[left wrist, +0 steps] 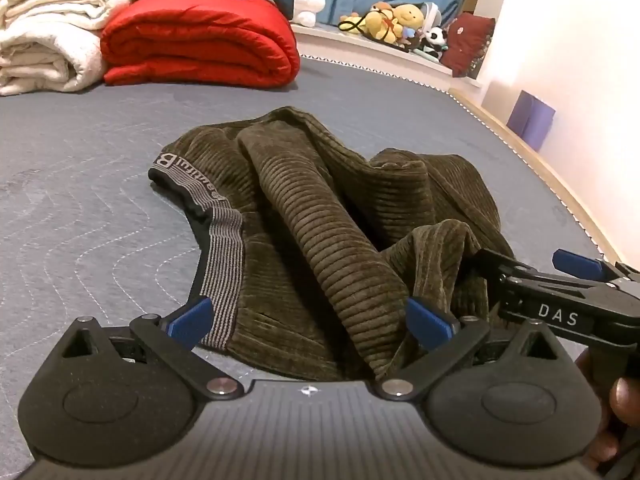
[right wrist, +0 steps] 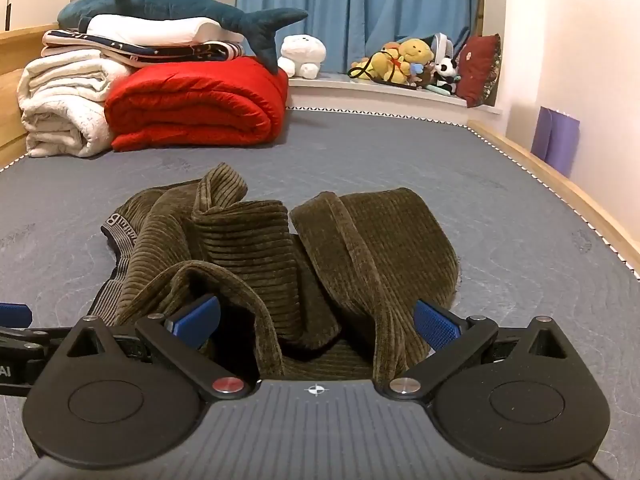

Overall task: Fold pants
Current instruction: 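Move both grippers over the crumpled corduroy pants toward the waistband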

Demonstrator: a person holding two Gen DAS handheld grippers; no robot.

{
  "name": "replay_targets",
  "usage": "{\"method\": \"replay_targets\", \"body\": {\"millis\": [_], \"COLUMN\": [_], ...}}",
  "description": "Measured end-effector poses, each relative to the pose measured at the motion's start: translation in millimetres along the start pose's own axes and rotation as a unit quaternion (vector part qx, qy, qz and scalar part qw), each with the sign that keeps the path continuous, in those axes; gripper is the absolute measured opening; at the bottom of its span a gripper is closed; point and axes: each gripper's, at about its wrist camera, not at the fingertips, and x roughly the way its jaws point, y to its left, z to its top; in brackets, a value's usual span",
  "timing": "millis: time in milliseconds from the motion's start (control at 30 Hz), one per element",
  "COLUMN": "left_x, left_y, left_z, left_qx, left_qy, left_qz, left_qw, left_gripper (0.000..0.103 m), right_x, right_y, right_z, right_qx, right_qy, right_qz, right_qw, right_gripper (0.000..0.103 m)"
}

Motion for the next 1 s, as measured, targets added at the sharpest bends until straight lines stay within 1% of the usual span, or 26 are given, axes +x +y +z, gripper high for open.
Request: {"method": "replay_targets", "body": {"millis": [333,367,533,633,733,767,800,833,867,900,933,967,1000], "left_x": [-1.5,1.6,-2.1,-2.9,-5.7,-6.3,-6.5,-6.2,-5.3,-5.2,-5.5,-5.5,-6.4], "left_y": [1.5,-5.9,-5.6,-5.1,-5.0,-5.2,-5.3,-5.7,-6.0,-6.1,-6.6,-7.2,-7.7], "left_z": [0.0,-1.9,-0.1,0.8,1.0,1.0,1.2,1.5,1.8,1.8,2.1,2.6,3.4], "left_qx": [0.010,0.017,0.016,0.015,0.011,0.012,0.013,0.016,0.020,0.019,0.020,0.024,0.027], "left_qy": [-0.003,-0.005,-0.008,-0.006,-0.004,-0.009,-0.010,-0.014,-0.006,-0.007,-0.009,-0.007,-0.011], "left_qz": [-0.013,-0.003,-0.008,-0.015,-0.025,-0.027,-0.029,-0.031,-0.028,-0.034,-0.039,-0.039,-0.039], "left_qw": [0.9999,0.9998,0.9998,0.9998,0.9996,0.9995,0.9995,0.9993,0.9994,0.9992,0.9990,0.9989,0.9988], "left_gripper": [0.098,0.098,0.097,0.094,0.084,0.080,0.073,0.069,0.063,0.056,0.051,0.044,0.039], "right_x": [1.3,1.7,2.1,1.7,1.7,1.8,2.0,2.2,2.3,2.4,2.6,3.0,3.5], "right_y": [-1.3,-1.1,0.1,1.8,2.8,2.2,1.1,-0.1,-1.4,-2.3,-2.8,-3.2,-3.4], "right_z": [-0.9,-1.4,-1.9,-2.5,-2.0,-2.1,-2.3,-2.5,-2.6,-2.5,-2.5,-2.7,-2.9], "right_qx": [0.005,0.005,0.003,-0.003,-0.002,-0.001,0.003,0.006,0.008,0.009,0.009,0.008,0.007], "right_qy": [0.003,0.004,0.004,0.002,0.000,0.000,-0.001,-0.001,-0.002,-0.004,-0.007,-0.010,-0.012], "right_qz": [0.000,-0.001,0.001,0.003,0.001,0.000,-0.001,-0.001,-0.001,-0.001,0.000,-0.001,-0.002], "right_qw": [1.000,1.000,1.000,1.000,1.000,1.000,1.000,1.000,1.000,1.000,1.000,1.000,1.000], "right_gripper": [0.102,0.102,0.102,0.102,0.101,0.101,0.101,0.101,0.101,0.099,0.098,0.096,0.094]}}
